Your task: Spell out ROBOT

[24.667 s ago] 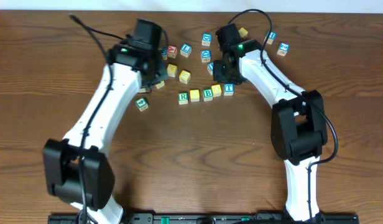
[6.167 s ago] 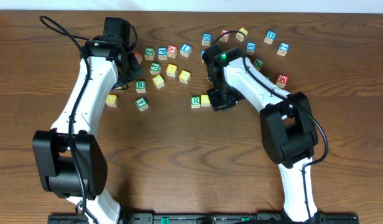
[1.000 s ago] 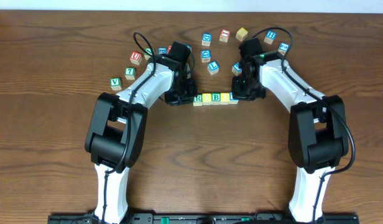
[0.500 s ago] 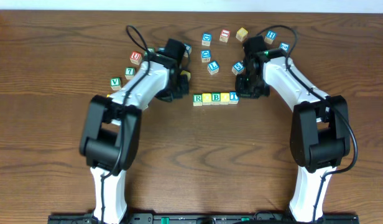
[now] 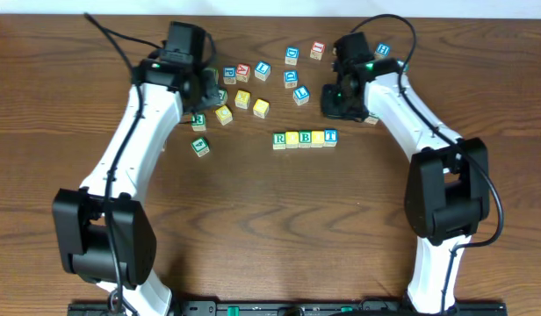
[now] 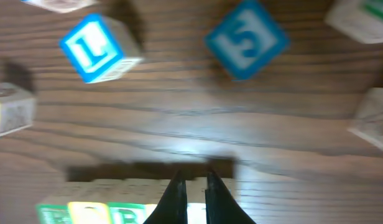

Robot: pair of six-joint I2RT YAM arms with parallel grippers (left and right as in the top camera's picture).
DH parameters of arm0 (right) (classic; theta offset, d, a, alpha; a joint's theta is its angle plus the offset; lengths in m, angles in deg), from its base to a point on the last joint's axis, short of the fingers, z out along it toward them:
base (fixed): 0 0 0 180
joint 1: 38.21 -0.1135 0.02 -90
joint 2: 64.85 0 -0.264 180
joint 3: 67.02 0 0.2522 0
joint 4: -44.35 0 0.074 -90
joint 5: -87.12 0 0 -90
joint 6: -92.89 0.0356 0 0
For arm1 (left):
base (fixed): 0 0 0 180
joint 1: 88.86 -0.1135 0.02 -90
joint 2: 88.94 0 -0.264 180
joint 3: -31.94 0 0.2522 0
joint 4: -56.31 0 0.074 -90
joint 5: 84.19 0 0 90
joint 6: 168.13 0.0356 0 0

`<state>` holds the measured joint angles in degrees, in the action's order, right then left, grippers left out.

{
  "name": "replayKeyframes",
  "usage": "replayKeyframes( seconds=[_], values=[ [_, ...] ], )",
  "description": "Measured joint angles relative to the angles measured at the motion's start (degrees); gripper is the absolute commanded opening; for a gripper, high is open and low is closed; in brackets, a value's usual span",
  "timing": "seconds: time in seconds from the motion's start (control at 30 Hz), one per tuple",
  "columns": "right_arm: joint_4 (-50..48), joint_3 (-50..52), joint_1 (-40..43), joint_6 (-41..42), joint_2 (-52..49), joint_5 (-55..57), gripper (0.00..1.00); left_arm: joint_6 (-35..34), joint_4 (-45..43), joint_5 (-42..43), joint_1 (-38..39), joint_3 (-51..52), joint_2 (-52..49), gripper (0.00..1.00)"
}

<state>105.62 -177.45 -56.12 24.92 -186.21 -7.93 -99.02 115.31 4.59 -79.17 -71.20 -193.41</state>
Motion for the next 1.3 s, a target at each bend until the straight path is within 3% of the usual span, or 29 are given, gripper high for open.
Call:
replayKeyframes(
  seconds=[0.5, 1.3],
  values=[
    [-6.45, -0.02, -8.35, 3.23, -2.47, 1.42, 0.04, -0.02, 1.9, -0.66, -1.99, 0.0, -0.02, 0.07],
    [-7.58, -0.02, -11.47, 5.88, -3.89, 2.05, 0.01, 0.0, 2.32, -0.66, -1.99, 0.0, -0.02, 0.07]
  ],
)
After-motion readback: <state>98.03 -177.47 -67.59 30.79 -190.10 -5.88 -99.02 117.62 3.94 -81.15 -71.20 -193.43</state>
